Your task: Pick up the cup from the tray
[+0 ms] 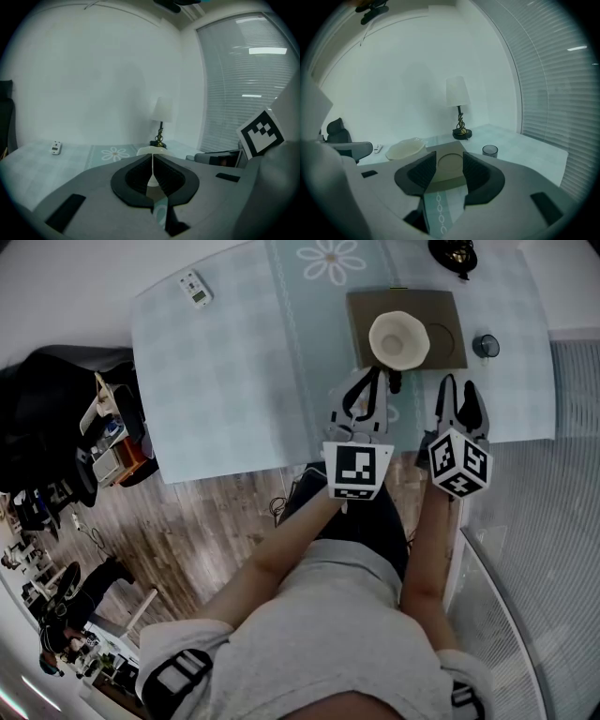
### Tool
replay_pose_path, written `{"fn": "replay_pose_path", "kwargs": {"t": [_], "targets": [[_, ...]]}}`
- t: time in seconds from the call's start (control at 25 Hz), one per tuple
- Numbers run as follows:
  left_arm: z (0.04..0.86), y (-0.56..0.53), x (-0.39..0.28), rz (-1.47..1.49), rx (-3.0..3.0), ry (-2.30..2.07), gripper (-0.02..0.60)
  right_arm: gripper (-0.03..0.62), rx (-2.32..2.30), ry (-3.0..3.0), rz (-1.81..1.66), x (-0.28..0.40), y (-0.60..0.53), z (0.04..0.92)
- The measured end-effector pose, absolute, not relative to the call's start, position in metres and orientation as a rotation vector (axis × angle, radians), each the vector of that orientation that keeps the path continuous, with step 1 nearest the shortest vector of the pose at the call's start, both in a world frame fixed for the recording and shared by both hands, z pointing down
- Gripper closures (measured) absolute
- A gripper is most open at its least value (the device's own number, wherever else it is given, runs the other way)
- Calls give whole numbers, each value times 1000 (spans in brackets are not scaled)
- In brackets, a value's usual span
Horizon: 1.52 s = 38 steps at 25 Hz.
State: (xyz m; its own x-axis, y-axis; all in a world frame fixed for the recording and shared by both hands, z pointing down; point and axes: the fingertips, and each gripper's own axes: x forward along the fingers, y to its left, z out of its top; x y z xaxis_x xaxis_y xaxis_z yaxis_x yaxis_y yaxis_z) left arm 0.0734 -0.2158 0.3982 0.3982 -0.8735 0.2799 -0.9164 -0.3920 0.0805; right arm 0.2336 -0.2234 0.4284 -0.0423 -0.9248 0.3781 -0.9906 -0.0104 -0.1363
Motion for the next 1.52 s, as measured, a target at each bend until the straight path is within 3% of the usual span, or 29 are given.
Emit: {"fn": "replay_pose_path", "kwargs": {"t": [0.36,0.52,0.72,1.24,1.36,1.44,1.52], "targets": [[425,-193,106,304,2443,-1506,571,418,2063,-2057,583,238,-211,437],[436,-194,109,321,2403,-1529,477,419,2074,-2041,599,244,-206,441],[445,-196,119,346,2389,-1517,418,418,2088,-2033,621,253,-205,444],[467,-209,130,441,2324,-1606,418,419,2011,-2093,670,237,-208,456],[470,-213,126,455,2311,-1621,472,419,1990,-2105,675,233,-208,458],[472,-214,123,456,2310,-1617,480,455,1973,-2108,673,229,-209,459],[472,-215,121,454,2311,-1618,505,531,1966,-2107,661,227,-209,460]]}}
